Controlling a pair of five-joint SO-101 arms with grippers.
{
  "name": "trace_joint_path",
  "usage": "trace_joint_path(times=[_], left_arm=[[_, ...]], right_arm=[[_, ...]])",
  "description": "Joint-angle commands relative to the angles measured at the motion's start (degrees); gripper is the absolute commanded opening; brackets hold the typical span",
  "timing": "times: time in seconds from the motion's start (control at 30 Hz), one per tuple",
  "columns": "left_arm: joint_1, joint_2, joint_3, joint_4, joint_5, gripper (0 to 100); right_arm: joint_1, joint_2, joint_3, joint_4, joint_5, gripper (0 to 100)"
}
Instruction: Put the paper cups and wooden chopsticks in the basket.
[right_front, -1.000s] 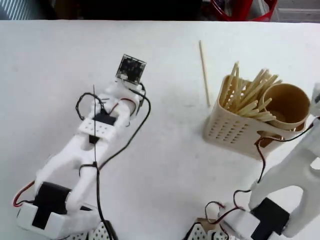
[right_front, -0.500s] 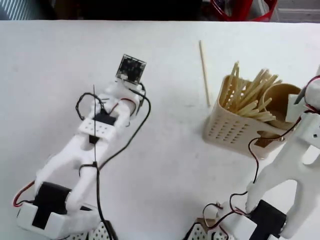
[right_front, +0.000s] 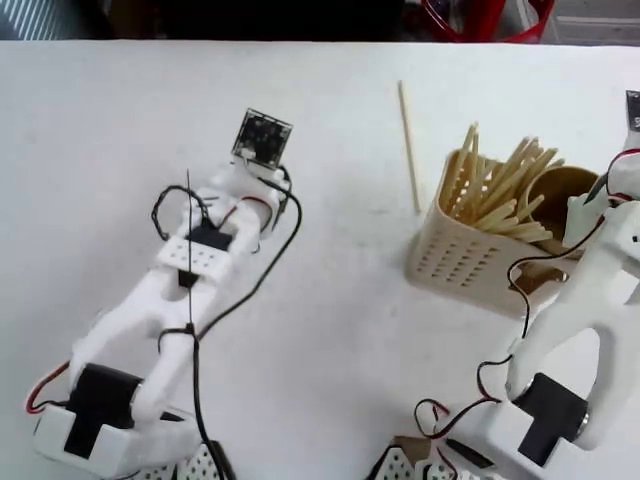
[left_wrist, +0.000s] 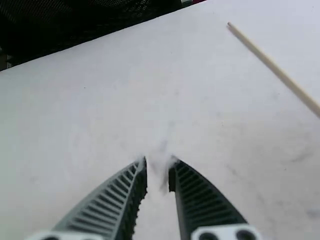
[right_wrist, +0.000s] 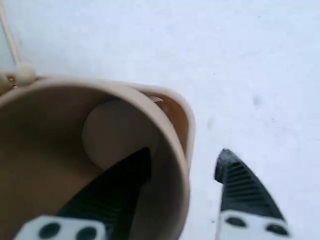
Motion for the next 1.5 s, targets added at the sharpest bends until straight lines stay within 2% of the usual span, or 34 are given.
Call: trace_joint_path(times=[0.0, 0.03, 0.33, 0.5, 0.67, 0.9, 1.0, 1.13, 1.33, 1.47], left_arm=[[-0.22, -2.51, -0.53, -1.32, 0.18, 9], [-0.31, -2.51, -0.53, -1.32, 0.18, 9], [-4.97, -2.59, -2.11, -1.23, 0.35, 9], [-11.74, -2.59, -1.67, -0.88, 0.62, 9], [-18.51, -2.51, -1.85, -1.32, 0.70, 9], [-19.12, -2.51, -1.67, -1.32, 0.70, 9], [-19.38, -2.51, -1.67, -1.32, 0.70, 9], [-19.12, -2.51, -1.67, -1.32, 0.70, 9], [-19.30, -2.51, -1.67, -1.32, 0.70, 9], [-19.30, -2.51, -1.67, -1.32, 0.70, 9]], right_arm=[[0.13, 3.47, -0.09, -0.92, -0.26, 3.3], [-0.13, 4.35, 0.00, -0.92, -0.26, 0.7], [-6.20, 7.43, 0.79, 2.33, -0.79, 1.6], [-10.33, 2.68, -3.08, 4.09, -1.85, 1.6], [-19.30, -4.18, -2.99, 4.09, -2.46, 1.6], [-33.01, -11.38, -3.34, 3.65, -6.95, 1.6], [-37.93, -9.10, -3.52, 0.40, -6.77, 1.6], [-40.92, -2.15, -7.38, -3.21, -6.77, 1.6], [-41.71, 14.64, -23.82, -3.21, -6.59, 1.6], [-43.65, 24.31, -35.16, -2.77, -2.55, 1.6]])
